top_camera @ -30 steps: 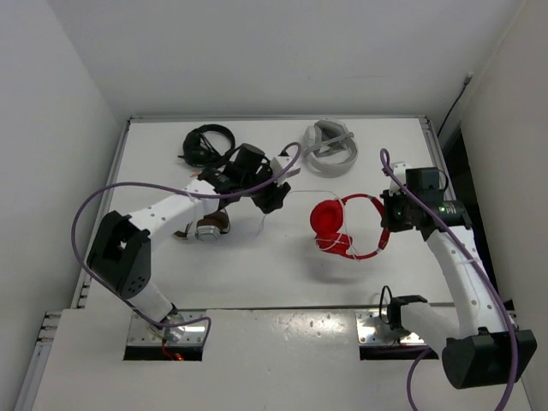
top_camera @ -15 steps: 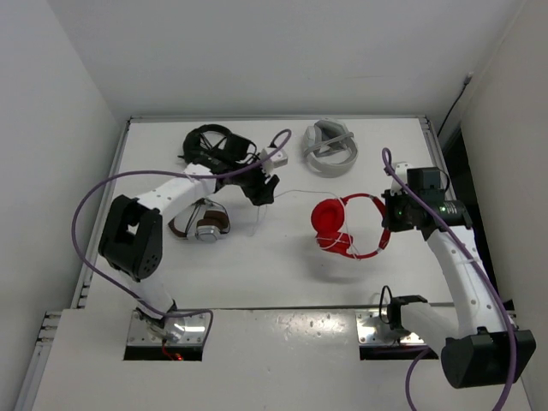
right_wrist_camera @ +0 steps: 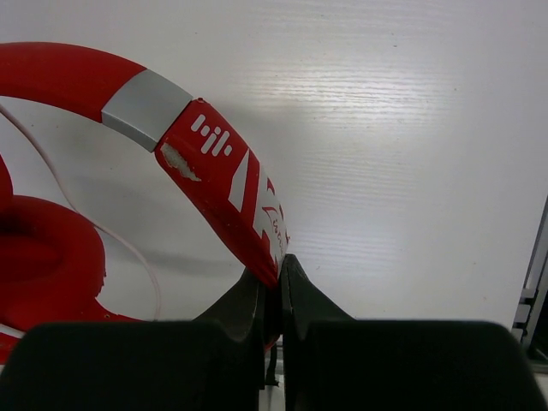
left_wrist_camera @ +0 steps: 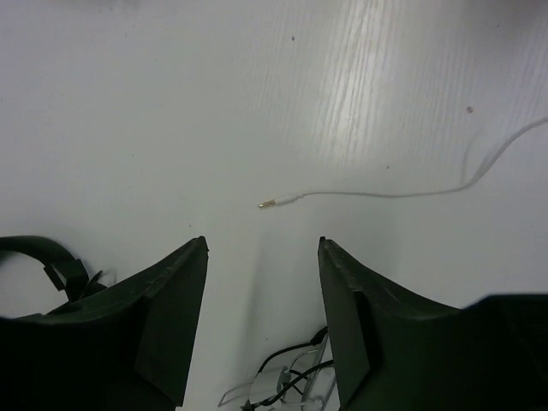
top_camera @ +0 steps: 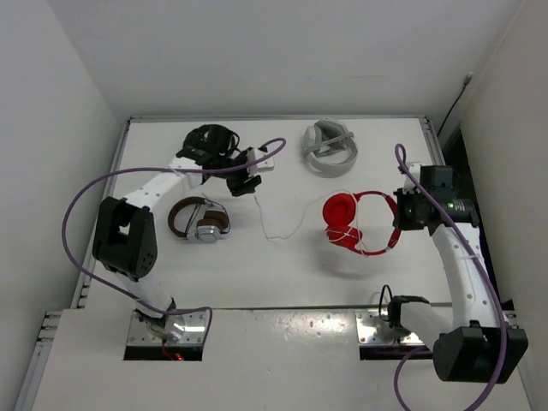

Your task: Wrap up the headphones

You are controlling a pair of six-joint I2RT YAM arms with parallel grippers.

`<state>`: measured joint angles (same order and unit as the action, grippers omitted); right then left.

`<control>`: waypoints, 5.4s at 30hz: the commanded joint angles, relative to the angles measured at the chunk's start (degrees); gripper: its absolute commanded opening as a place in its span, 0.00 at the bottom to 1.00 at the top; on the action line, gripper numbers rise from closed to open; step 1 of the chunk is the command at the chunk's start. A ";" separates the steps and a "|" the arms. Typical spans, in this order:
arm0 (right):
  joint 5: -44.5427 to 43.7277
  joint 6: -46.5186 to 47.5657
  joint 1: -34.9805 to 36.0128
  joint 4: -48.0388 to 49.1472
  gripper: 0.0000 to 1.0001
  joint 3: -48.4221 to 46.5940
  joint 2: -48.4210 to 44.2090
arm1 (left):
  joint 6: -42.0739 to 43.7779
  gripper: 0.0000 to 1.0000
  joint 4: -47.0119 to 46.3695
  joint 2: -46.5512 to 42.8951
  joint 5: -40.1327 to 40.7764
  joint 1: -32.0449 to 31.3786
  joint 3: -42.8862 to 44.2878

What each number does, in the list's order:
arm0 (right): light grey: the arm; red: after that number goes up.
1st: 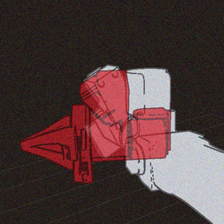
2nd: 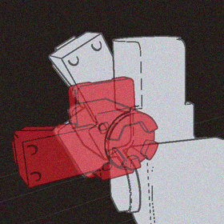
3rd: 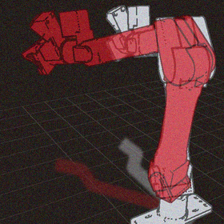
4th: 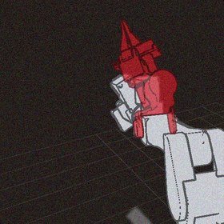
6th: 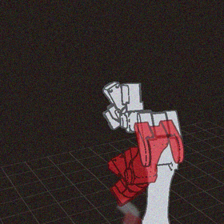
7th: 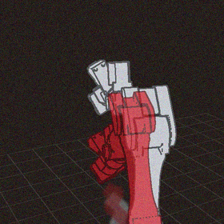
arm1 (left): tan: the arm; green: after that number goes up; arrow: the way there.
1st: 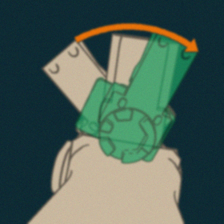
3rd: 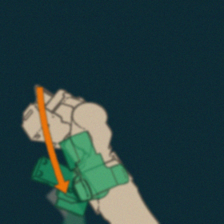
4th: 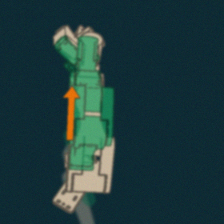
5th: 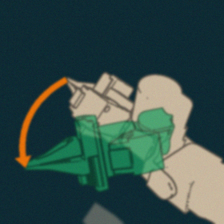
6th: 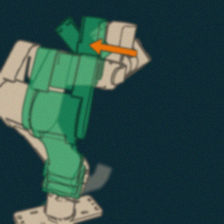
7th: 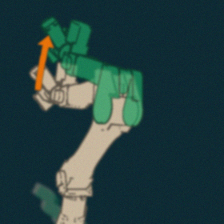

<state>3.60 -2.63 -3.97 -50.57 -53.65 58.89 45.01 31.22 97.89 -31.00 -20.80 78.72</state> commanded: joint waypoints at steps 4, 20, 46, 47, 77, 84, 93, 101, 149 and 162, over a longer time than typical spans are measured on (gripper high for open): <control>2.12 -0.27 -1.48 1.08 0.00 -3.83 -0.53 | 7.98 0.59 -10.81 -3.32 7.44 -1.00 -7.87; 2.12 -0.79 0.28 0.99 0.00 -4.36 2.10 | 52.27 0.56 23.42 18.54 15.54 -5.66 15.84; 4.40 -0.27 -2.62 1.52 0.00 -3.83 2.63 | 61.59 0.36 28.98 27.62 19.31 -9.70 22.79; 4.40 -0.27 -2.62 1.52 0.00 -3.83 2.63 | 61.60 0.36 28.98 28.32 19.31 -9.70 22.80; 13.02 -1.49 -6.49 1.52 0.00 -4.89 3.68 | 47.64 0.00 19.40 23.67 21.25 -13.48 9.52; 13.63 -7.99 -0.97 5.38 0.00 -8.31 3.68 | 41.84 0.00 18.71 11.91 12.21 -14.09 -1.63; 15.73 -17.04 -0.34 8.47 0.00 -11.57 9.04 | 18.82 0.00 18.19 3.82 1.93 -19.46 -6.46; 23.82 -25.57 -2.01 12.50 0.00 -14.03 13.70 | 8.52 0.00 5.70 -10.07 -2.93 -23.23 -20.52; 20.74 -37.08 0.98 24.28 0.00 -13.32 23.64 | -7.75 0.00 -8.98 -23.09 18.79 -61.91 -25.81; 35.08 -42.54 -1.92 30.52 0.00 -10.25 23.72 | -6.52 0.00 -12.85 -21.69 21.07 -64.90 -29.76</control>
<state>33.36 -40.40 -5.28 -28.29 -63.46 84.40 38.50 20.08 76.14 -8.51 -84.03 49.08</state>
